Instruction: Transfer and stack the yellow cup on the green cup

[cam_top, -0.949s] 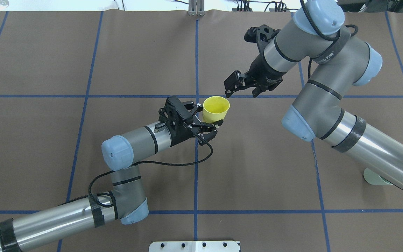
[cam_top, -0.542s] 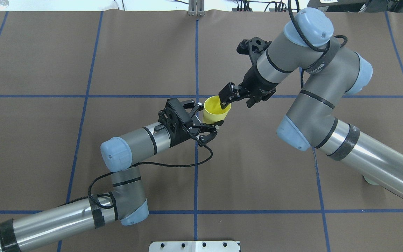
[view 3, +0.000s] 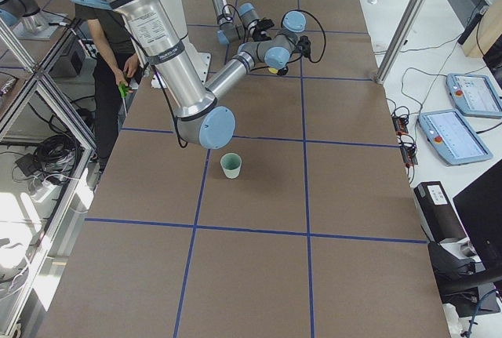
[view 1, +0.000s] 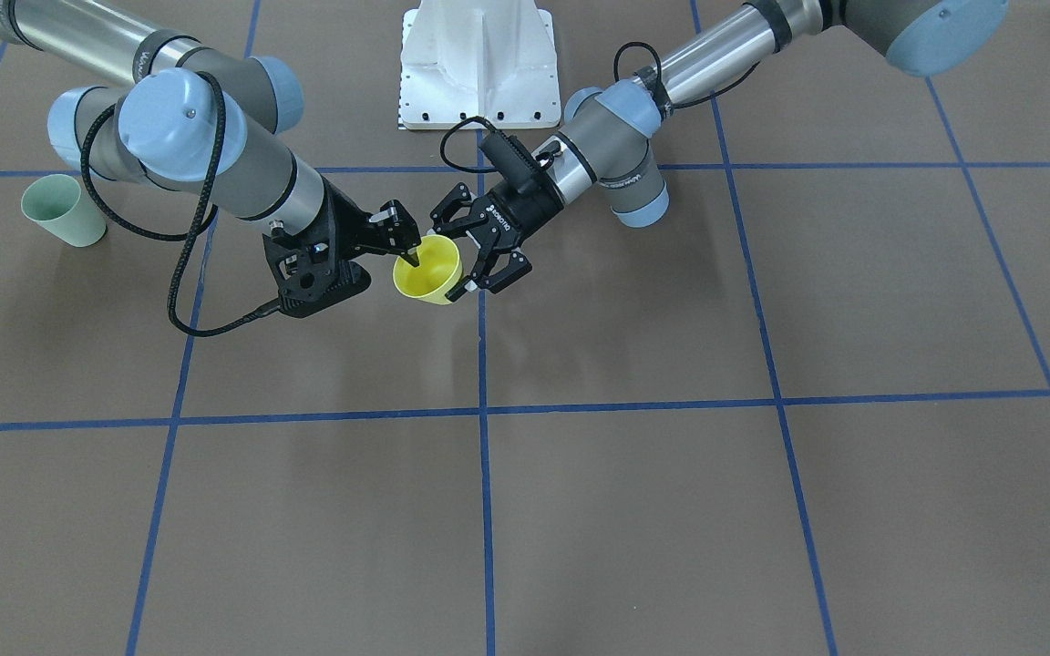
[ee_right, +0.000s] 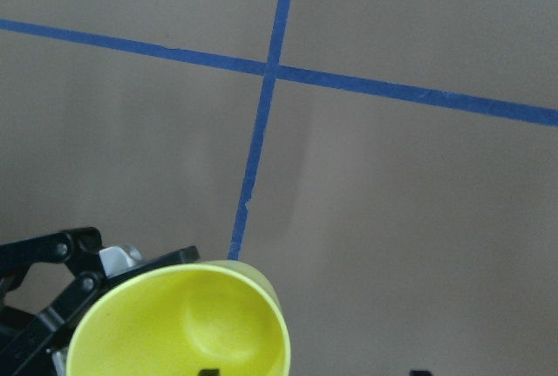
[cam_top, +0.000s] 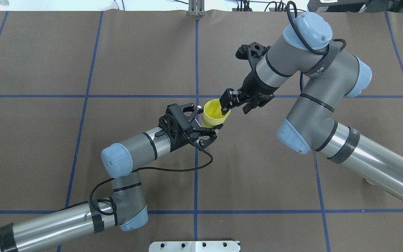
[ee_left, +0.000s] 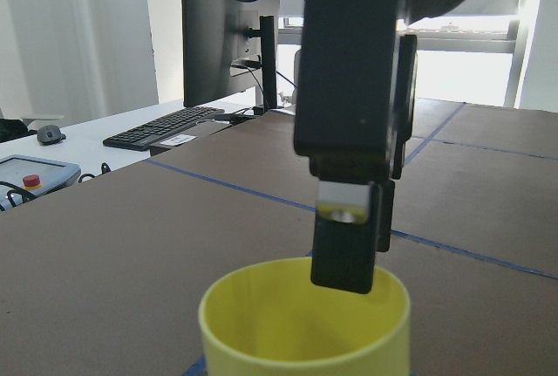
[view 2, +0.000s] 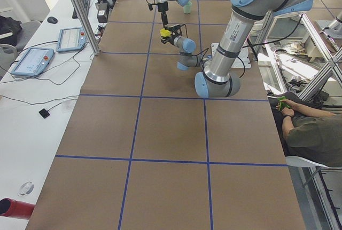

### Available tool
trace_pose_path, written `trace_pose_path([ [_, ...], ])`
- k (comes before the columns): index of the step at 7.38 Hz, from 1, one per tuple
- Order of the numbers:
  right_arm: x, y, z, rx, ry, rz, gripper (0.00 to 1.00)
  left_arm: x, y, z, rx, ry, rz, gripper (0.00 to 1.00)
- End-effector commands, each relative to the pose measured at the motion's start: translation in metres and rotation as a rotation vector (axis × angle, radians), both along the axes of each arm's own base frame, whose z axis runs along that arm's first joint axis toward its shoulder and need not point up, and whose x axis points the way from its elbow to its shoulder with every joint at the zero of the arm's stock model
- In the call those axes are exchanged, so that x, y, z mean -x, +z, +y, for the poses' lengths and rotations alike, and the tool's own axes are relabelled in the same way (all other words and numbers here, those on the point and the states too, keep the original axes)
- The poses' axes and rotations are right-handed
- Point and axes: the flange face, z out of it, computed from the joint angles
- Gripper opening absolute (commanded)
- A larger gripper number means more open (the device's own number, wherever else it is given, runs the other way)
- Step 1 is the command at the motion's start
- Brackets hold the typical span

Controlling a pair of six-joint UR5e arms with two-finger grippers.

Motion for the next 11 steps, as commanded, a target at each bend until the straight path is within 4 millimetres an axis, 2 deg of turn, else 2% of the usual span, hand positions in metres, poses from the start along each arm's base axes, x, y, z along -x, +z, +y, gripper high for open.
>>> trace_pose_path([
  [1, 0.0009, -0.0055, 0.0012, 0.015, 0.004, -0.006, 0.71, -0.0008, -0.0041, 0.0041, -0.003, 0.005, 0.008, 0.6],
  [2, 0.0009, -0.0055, 0.0012, 0.015, 0.004, -0.006, 0.67, -0.0006, -0.0054, 0.0053, -0.004, 0.006, 0.011, 0.6],
  [3, 0.0016, -0.0055, 0.0019, 0.017, 0.004, -0.006, 0.58, 0.0005, -0.0073, 0.0057, -0.005, 0.007, 0.016, 0.6],
  [6, 0.0006, -0.0066, 0.003, 0.014, 0.002, -0.01, 0.23, 0.0005, -0.01, 0.0058, -0.002, -0.002, 0.02, 0.6],
  [10, -0.0003, -0.0046, 0.0025, 0.016, 0.004, -0.008, 0.21, 0.0011, -0.0107, 0.006, -0.002, -0.001, 0.024, 0.6],
  [11, -0.0014, -0.0056, 0.0036, 0.015, 0.003, -0.011, 0.1, -0.0036, -0.0128, 0.0132, 0.002, 0.012, 0.03, 0.74],
])
